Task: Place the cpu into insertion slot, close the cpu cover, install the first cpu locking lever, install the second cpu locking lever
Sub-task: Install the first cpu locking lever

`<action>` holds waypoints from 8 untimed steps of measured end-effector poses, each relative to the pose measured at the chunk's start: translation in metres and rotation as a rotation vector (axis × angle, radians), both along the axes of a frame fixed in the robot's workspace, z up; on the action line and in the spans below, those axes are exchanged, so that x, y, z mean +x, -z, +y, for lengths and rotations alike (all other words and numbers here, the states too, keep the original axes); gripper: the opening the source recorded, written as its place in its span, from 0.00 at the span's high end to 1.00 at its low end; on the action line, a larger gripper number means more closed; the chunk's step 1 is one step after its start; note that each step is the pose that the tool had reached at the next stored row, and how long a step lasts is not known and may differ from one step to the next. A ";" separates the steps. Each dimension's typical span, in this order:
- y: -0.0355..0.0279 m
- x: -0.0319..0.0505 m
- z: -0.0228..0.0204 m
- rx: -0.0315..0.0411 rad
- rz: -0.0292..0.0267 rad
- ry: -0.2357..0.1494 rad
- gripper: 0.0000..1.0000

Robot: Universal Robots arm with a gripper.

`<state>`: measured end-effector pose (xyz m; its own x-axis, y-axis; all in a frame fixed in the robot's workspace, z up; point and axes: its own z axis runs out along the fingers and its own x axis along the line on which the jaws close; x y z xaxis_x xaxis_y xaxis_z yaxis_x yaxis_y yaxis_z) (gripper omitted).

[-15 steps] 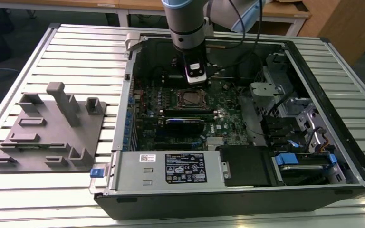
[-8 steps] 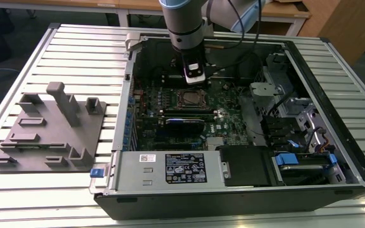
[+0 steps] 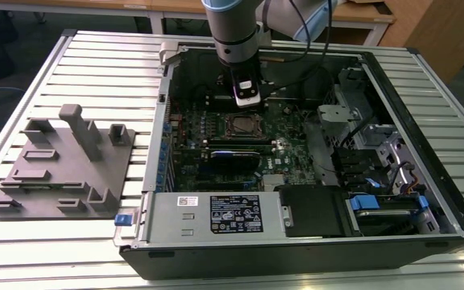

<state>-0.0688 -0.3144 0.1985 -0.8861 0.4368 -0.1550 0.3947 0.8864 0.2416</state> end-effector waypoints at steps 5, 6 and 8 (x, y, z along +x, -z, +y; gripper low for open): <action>0.0001 -0.0002 0.0000 0.0000 0.0000 0.000 0.89; 0.0016 -0.0062 0.0000 0.0000 -0.0007 0.000 0.89; 0.0016 -0.0064 0.0000 0.0000 -0.0007 0.000 0.89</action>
<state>-0.0752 -0.3144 0.1969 -0.8860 0.4369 -0.1557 0.3946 0.8864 0.2419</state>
